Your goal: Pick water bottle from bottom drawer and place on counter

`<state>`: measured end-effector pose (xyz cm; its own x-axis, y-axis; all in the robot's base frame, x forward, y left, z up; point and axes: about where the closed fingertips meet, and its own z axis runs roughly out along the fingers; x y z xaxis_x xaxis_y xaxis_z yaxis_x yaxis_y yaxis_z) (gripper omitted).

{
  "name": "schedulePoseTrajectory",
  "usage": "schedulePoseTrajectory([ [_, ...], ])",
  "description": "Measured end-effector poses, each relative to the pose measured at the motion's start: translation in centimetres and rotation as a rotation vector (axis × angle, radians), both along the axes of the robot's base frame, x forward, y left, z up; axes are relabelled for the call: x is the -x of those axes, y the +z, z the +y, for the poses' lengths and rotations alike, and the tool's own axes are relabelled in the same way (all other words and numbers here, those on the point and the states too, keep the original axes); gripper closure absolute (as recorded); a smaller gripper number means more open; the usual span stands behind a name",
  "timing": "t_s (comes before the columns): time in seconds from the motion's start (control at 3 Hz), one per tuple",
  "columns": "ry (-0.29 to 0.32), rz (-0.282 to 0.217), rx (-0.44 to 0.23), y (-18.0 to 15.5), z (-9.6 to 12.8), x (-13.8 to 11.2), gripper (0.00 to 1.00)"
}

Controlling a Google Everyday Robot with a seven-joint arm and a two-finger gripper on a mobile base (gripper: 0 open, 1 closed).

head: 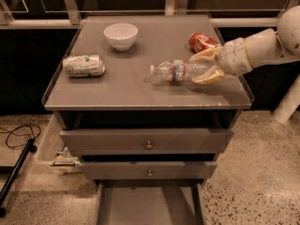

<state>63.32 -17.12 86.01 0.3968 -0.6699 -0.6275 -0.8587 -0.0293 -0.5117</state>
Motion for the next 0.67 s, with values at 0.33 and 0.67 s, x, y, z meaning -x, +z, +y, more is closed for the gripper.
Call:
schedulePoseTrajectory([
  [0.33,0.018,0.013,0.01,-0.6,1.7,-0.35,1.0],
  [0.67,0.018,0.013,0.01,-0.6,1.7,-0.35,0.74],
])
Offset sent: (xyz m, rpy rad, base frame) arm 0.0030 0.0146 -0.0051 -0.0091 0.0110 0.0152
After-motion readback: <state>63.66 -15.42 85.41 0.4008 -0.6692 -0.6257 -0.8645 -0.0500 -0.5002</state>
